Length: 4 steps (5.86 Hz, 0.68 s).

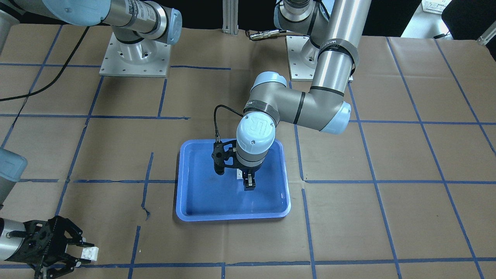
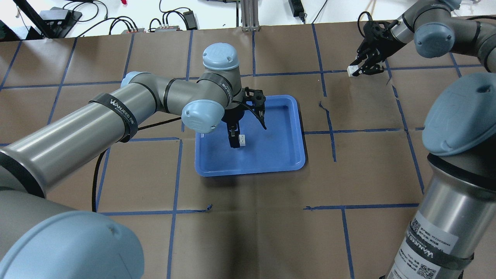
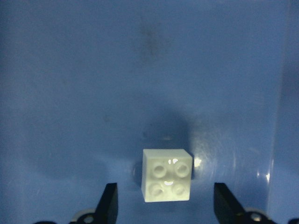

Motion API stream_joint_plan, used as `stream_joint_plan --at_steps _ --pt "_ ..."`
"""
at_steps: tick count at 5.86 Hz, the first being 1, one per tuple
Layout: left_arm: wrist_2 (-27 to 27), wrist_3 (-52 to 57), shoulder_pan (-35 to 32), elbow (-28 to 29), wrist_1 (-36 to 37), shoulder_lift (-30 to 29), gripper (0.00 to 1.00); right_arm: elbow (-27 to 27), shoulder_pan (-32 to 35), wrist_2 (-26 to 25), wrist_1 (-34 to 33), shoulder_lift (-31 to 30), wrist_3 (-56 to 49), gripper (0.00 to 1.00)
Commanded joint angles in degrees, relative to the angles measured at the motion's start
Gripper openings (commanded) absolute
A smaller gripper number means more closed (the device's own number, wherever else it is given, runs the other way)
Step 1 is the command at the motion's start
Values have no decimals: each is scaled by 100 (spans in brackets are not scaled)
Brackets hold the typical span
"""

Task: Assemble white blocks and place on blue tray

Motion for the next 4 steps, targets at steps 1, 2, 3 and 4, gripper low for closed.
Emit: stream_joint_plan --at_steps 1,2,3,4 --pt "-7 -72 37 -42 -108 439 93 99 9 -15 260 -472 241 30" --pt "-7 -385 72 -60 -491 720 98 265 17 3 497 -753 241 30" --pt "-33 -519 281 -52 -922 1010 98 588 70 20 500 -999 293 30" --pt "-34 -512 492 -60 -1230 1283 98 1131 96 64 430 -1298 328 30"
